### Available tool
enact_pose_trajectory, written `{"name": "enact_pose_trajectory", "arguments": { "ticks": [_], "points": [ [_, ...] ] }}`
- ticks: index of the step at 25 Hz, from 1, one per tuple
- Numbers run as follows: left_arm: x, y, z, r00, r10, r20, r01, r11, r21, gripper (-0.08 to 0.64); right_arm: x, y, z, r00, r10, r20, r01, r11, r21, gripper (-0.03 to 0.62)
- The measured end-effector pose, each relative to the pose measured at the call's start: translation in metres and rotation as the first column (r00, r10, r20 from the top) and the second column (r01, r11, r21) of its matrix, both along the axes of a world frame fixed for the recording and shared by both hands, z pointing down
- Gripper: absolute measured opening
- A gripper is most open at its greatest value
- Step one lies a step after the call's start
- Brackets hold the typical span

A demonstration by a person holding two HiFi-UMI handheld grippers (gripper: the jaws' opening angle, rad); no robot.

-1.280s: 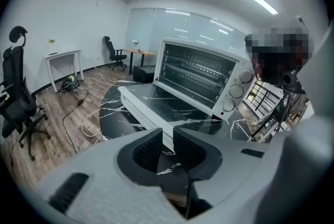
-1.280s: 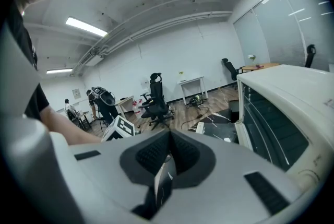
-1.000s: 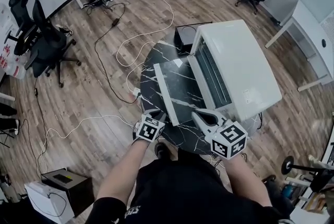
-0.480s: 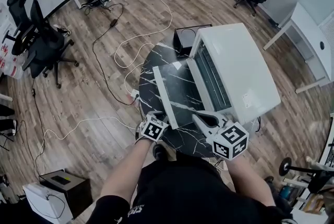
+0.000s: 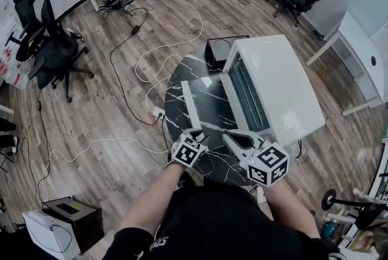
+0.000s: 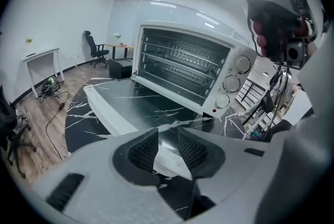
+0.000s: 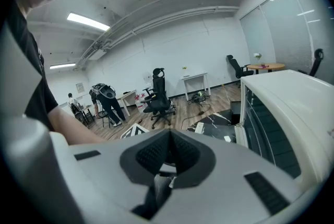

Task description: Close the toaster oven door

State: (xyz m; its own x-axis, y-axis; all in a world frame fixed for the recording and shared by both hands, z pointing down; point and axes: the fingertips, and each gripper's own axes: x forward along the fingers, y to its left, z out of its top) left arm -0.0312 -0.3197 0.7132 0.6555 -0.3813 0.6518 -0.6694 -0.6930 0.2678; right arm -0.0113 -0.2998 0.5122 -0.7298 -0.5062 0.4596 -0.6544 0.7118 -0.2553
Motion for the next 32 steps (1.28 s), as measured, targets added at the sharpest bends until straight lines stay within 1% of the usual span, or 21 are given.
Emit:
{"name": "enact_pose_trajectory", "arguments": {
  "ticks": [2, 4, 6, 8, 9, 11, 12, 16, 20, 21, 22, 24, 27, 30, 31, 32],
  "points": [
    [-0.004, 0.0, -0.002, 1.0, -0.027, -0.008, 0.027, 1.0, 0.003, 0.123, 0.0, 0.0, -0.001, 1.0, -0.003, 0.001, 0.003, 1.0, 0.003, 0.006],
    [-0.019, 0.0, 0.005, 0.997, -0.074, 0.008, 0.074, 0.997, -0.002, 0.123, 0.002, 0.001, 0.0, 1.0, -0.002, -0.002, 0.002, 1.0, -0.001, 0.006],
    [-0.039, 0.003, 0.018, 0.993, -0.115, 0.037, 0.116, 0.993, -0.03, 0.123, 0.004, 0.003, 0.001, 1.0, 0.002, -0.005, -0.002, 1.0, -0.006, 0.006],
    [-0.051, 0.005, 0.03, 0.99, -0.137, 0.038, 0.139, 0.988, -0.062, 0.125, 0.005, 0.005, 0.003, 1.0, 0.005, -0.006, -0.005, 1.0, -0.012, 0.006],
    [-0.053, 0.007, 0.034, 0.99, -0.141, 0.023, 0.142, 0.986, -0.088, 0.139, 0.005, 0.006, 0.004, 1.0, 0.006, -0.006, -0.006, 1.0, -0.016, 0.006],
    [-0.051, 0.012, 0.04, 0.988, -0.15, -0.027, 0.144, 0.979, -0.147, 0.194, 0.007, 0.009, 0.006, 1.0, 0.008, -0.009, -0.009, 1.0, -0.024, 0.006],
    [-0.05, 0.013, 0.041, 0.986, -0.158, -0.051, 0.148, 0.975, -0.168, 0.179, 0.008, 0.01, 0.007, 1.0, 0.011, -0.01, -0.011, 1.0, -0.027, 0.006],
    [-0.048, 0.016, 0.042, 0.976, -0.184, -0.113, 0.158, 0.965, -0.209, 0.181, 0.016, 0.011, 0.011, 1.0, 0.029, -0.009, -0.029, 0.999, -0.038, 0.006],
    [-0.047, 0.015, 0.042, 0.97, -0.196, -0.145, 0.158, 0.957, -0.242, 0.181, 0.019, 0.011, 0.012, 0.999, 0.037, -0.006, -0.037, 0.998, -0.041, 0.006],
    [-0.046, 0.015, 0.041, 0.965, -0.205, -0.162, 0.159, 0.953, -0.258, 0.208, 0.019, 0.01, 0.011, 0.999, 0.038, -0.005, -0.038, 0.998, -0.041, 0.006],
    [-0.045, 0.014, 0.04, 0.961, -0.212, -0.18, 0.158, 0.949, -0.274, 0.292, 0.019, 0.01, 0.011, 0.999, 0.038, -0.004, -0.039, 0.998, -0.04, 0.006],
    [-0.041, 0.014, 0.038, 0.96, -0.205, -0.189, 0.146, 0.947, -0.287, 0.305, 0.019, 0.01, 0.01, 0.999, 0.04, -0.003, -0.04, 0.998, -0.038, 0.006],
    [-0.032, 0.016, 0.039, 0.978, -0.153, -0.145, 0.108, 0.955, -0.275, 0.305, 0.021, 0.009, 0.009, 0.999, 0.047, -0.003, -0.047, 0.998, -0.035, 0.006],
    [-0.019, 0.019, 0.035, 0.987, -0.11, -0.114, 0.079, 0.965, -0.249, 0.301, 0.024, 0.01, 0.007, 0.999, 0.052, -0.003, -0.052, 0.998, -0.034, 0.006],
    [-0.015, 0.019, 0.032, 0.989, -0.104, -0.106, 0.076, 0.968, -0.239, 0.276, 0.025, 0.01, 0.006, 0.999, 0.054, -0.003, -0.054, 0.998, -0.034, 0.006],
    [-0.012, 0.019, 0.03, 0.99, -0.103, -0.096, 0.079, 0.97, -0.229, 0.307, 0.025, 0.01, 0.005, 0.998, 0.057, -0.002, -0.057, 0.998, -0.035, 0.006]
  ]
}}
